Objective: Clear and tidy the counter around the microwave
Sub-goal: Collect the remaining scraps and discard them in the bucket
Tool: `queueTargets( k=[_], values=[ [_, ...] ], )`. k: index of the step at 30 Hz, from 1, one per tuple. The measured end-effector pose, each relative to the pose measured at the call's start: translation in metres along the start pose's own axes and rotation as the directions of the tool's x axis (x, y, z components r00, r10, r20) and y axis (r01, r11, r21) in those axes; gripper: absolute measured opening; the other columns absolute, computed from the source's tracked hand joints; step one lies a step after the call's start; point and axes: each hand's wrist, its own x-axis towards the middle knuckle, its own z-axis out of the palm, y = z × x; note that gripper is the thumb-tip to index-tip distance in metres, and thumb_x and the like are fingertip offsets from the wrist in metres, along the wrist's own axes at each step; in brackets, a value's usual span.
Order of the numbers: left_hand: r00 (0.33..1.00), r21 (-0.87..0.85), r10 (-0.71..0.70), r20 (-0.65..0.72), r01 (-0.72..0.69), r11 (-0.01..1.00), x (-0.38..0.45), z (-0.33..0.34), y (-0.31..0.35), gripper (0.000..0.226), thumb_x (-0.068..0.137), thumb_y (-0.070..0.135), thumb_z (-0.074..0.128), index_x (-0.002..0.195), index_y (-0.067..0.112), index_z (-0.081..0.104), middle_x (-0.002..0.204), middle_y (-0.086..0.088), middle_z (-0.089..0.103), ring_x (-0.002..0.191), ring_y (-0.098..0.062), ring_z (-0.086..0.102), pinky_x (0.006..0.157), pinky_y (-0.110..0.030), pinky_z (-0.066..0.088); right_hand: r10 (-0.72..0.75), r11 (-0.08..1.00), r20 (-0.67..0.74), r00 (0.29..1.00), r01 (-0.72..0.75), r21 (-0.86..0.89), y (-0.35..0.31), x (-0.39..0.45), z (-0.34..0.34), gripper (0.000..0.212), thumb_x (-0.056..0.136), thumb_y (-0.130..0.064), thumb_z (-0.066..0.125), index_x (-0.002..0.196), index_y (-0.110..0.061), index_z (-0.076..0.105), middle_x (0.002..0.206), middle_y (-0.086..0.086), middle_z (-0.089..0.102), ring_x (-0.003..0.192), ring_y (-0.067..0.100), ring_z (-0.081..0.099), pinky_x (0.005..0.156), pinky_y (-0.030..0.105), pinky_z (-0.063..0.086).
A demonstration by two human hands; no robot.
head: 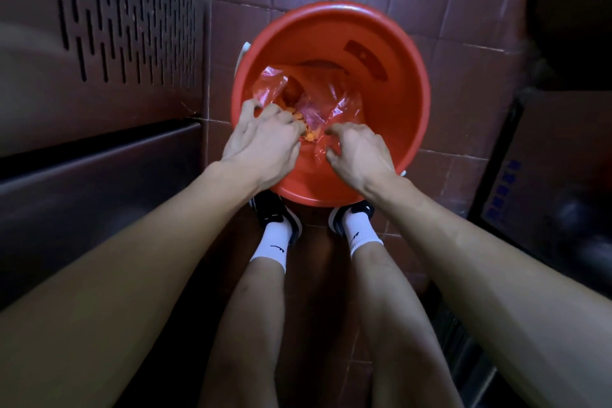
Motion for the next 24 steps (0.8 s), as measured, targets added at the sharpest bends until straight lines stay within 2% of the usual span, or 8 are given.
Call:
queueTargets(
  k=[5,9,15,24],
  values=[
    [1.0,-0.003,0.015,-0.005,-0.015,1.0,-0.024,-0.035,0.019,0.032,0.093,0.038,0.043,0.115,0.025,0.06,0.117,0.004,0.063,0.119,-0.023,0.049,0.103,-0.05,0.027,-0.001,0.998,0.016,1.0,0.002,-0.063,-0.008,-0.033,-0.038,0.038,0.093,-0.027,0.053,0.13,-0.022,0.059,0.126,0.01,0.065,0.117,0.034,0.056,0.091,0.045,0.049],
    [0.999,-0.096,-0.049,0.019,0.051,0.994,-0.05,-0.07,0.034,0.032,0.092,0.037,0.046,0.118,0.024,0.059,0.122,0.002,0.061,0.12,-0.024,0.047,0.102,-0.047,0.028,0.032,0.998,0.037,0.999,-0.03,-0.059,-0.023,-0.071,-0.077,0.04,0.092,-0.026,0.054,0.131,-0.023,0.06,0.128,0.008,0.065,0.118,0.034,0.057,0.093,0.047,0.049],
    [0.991,-0.223,-0.132,0.035,0.136,0.965,-0.11,-0.149,0.052,0.035,0.094,0.037,0.05,0.125,0.024,0.058,0.126,0.001,0.061,0.121,-0.026,0.049,0.104,-0.046,0.032,0.041,0.997,0.02,0.999,-0.04,-0.062,-0.058,-0.148,-0.15,0.037,0.089,-0.026,0.054,0.125,-0.024,0.062,0.123,0.008,0.066,0.112,0.035,0.06,0.088,0.044,0.051],
    [0.946,-0.242,-0.322,-0.039,0.304,0.922,-0.188,-0.265,0.079,0.038,0.096,0.04,0.05,0.132,0.027,0.055,0.131,0.002,0.061,0.122,-0.025,0.051,0.104,-0.045,0.035,-0.089,0.996,-0.091,0.992,0.088,-0.021,-0.104,-0.233,-0.245,0.037,0.093,-0.031,0.055,0.128,-0.024,0.062,0.125,0.004,0.066,0.113,0.031,0.061,0.091,0.045,0.051]
  ],
)
